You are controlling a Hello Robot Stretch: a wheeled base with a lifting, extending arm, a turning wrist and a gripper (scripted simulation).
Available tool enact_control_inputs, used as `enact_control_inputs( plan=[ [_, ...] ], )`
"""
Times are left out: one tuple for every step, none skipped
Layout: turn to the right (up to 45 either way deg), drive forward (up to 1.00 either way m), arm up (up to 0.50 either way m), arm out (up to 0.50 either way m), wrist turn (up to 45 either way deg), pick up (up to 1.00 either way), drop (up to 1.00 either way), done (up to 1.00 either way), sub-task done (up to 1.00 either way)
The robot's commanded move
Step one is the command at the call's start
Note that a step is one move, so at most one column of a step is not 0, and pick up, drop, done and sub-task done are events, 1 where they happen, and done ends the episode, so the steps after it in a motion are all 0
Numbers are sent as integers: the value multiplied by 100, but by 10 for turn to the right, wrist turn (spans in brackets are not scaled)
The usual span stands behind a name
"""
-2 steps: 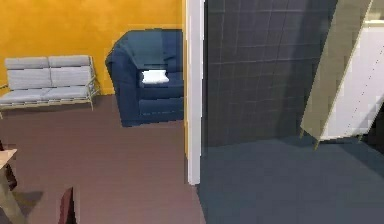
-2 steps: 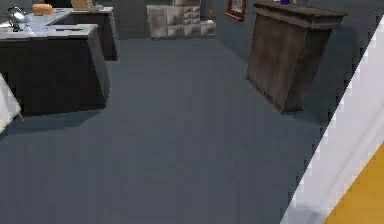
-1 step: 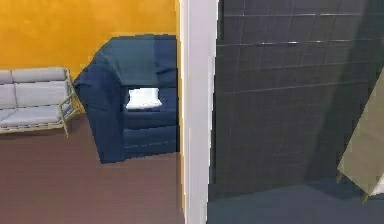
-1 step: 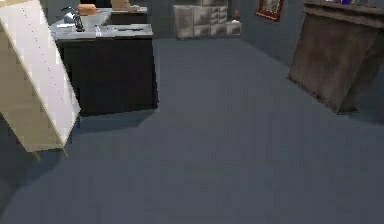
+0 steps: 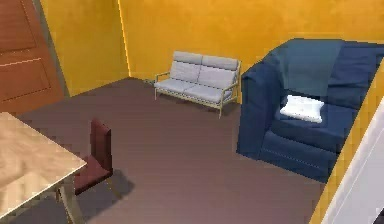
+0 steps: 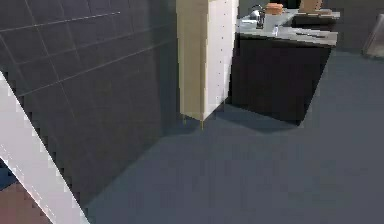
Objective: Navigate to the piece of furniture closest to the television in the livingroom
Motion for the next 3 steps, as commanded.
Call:
enact_control_inputs(
  plan=[
    [180, 0, 0, 0, 0, 0, 0, 0, 0],
    [0, 60, 0, 0, 0, 0, 0, 0, 0],
    [-30, 0, 0, 0, 0, 0, 0, 0, 0]
  ],
)
